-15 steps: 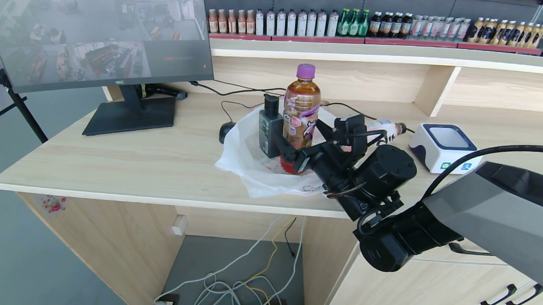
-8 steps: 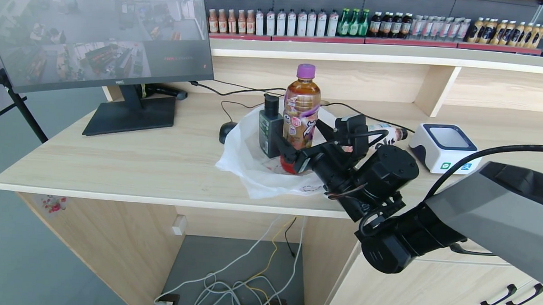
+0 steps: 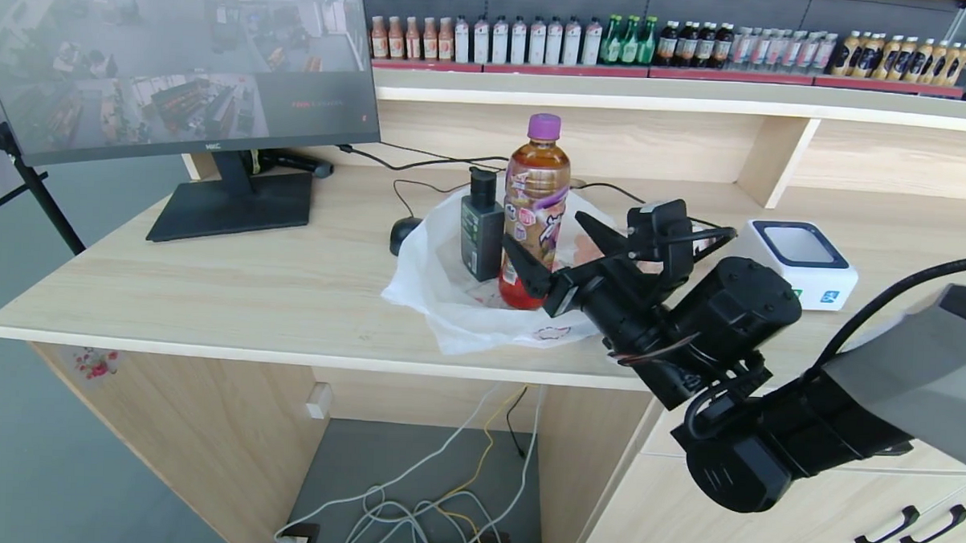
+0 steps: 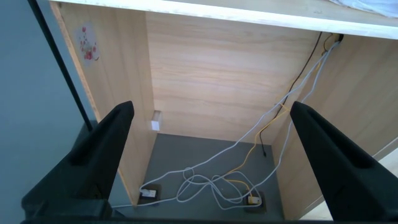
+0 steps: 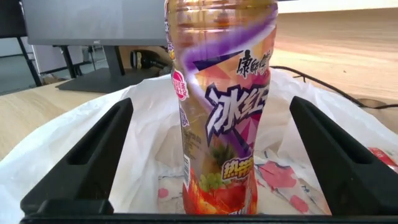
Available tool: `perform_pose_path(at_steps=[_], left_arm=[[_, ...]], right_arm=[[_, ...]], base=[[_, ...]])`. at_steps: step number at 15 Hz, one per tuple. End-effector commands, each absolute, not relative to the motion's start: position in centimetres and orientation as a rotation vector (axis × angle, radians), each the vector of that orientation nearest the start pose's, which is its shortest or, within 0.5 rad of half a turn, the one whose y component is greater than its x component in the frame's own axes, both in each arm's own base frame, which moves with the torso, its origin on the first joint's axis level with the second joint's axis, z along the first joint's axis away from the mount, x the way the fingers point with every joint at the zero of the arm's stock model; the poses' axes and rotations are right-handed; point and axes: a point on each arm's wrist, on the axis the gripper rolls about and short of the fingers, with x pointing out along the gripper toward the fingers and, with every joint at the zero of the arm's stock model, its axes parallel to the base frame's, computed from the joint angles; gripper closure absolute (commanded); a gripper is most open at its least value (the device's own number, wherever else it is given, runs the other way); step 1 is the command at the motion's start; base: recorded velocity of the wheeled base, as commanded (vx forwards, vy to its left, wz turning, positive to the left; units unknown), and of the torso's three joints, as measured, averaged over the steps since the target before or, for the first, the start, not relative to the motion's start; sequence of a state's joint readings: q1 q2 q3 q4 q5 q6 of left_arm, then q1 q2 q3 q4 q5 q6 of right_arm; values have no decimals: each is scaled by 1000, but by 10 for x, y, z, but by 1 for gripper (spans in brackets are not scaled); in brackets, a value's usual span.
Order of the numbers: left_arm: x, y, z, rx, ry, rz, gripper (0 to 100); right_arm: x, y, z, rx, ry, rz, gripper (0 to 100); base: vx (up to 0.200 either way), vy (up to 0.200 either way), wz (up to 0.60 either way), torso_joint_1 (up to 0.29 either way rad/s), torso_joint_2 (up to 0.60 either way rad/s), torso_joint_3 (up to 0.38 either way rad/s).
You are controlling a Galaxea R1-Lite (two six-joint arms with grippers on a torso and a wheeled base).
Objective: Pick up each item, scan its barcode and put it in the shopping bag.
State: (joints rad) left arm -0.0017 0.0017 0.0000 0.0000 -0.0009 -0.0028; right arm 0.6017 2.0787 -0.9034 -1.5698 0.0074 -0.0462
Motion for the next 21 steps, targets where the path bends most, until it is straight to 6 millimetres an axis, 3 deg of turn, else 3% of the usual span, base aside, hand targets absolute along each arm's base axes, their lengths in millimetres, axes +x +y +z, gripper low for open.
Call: perform_pose_path(at_steps=[1,5,8,9,10,11,14,17,21], left_arm=[[-23,0,76,-3,2,-2,0],[-23,0,76,-3,2,-2,0],[-23,0,76,-3,2,-2,0],[-23,0,76,-3,2,-2,0],[-23,0,76,-3,2,-2,0],[-23,0,76,-3,2,-2,0],[-23,0,76,-3,2,-2,0],[-23,0,76,-3,2,-3,0],[-23,0,76,-3,2,-3,0]], right_arm=[[292,201,180,71,-395,593,0],[247,170,198,62,-393,590,0],[205,145,223,73,-470,596,0],[180,131,233,83,-515,602,0],[167,123,234,83,-526,605,0],[130,98,228,77,-538,610,0],[85,65,213,89,-566,617,0],[48,37,206,136,-640,623,0],[8,7,174,65,-450,673,0]], base=[[0,0,0,0,0,0],[0,0,0,0,0,0],[0,0,0,0,0,0],[0,0,0,0,0,0],[0,0,0,0,0,0],[0,0,0,0,0,0],[0,0,0,0,0,0],[0,0,0,0,0,0],[0,0,0,0,0,0]])
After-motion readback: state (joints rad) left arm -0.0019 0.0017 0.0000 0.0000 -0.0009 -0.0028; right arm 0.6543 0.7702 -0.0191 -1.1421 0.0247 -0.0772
